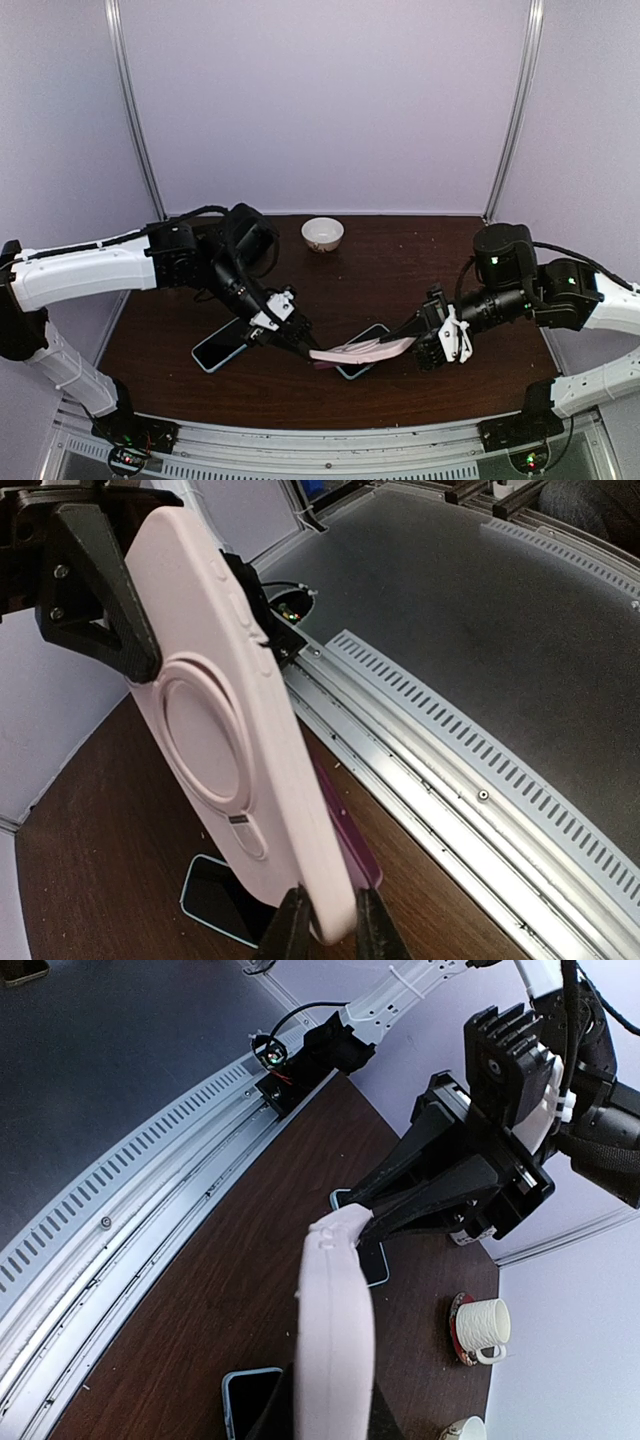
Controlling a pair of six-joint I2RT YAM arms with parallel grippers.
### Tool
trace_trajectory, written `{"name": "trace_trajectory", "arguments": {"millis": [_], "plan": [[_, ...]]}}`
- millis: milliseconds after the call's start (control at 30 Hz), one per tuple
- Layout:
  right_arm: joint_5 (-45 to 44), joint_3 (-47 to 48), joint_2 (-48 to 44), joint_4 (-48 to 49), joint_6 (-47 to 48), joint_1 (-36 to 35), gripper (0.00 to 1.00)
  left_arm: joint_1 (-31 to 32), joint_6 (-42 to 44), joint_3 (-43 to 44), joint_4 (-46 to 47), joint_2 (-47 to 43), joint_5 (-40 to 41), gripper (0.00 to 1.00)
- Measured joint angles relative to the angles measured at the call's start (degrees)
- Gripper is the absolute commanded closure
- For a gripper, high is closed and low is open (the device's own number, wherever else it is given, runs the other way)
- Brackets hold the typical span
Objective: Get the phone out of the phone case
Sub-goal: Remove the top left corner of the phone from the phone case.
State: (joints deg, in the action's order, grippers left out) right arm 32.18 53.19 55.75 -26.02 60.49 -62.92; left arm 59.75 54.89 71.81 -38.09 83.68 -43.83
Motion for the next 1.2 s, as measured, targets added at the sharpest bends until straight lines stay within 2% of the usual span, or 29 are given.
{"name": "trace_trajectory", "arguments": {"millis": [500,1067,1200], "plan": [[-1.9,1.0,1.0,-2.1,2.3,-1.9,1.0,-0.4,6.1,4.7,-7.5,3.8,-1.2,1.0],[-3.9,1.1,1.5,-1.2,0.2,-2.0,1.0,-2.5,6.1,3.7,-6.2,3.2,-0.7,1.0],[-4.3,1.0,1.6,-0.5,-1.2,-2.0,1.0,-2.7,3.5,0.9,-2.6,1.1,0.5,0.91]]}}
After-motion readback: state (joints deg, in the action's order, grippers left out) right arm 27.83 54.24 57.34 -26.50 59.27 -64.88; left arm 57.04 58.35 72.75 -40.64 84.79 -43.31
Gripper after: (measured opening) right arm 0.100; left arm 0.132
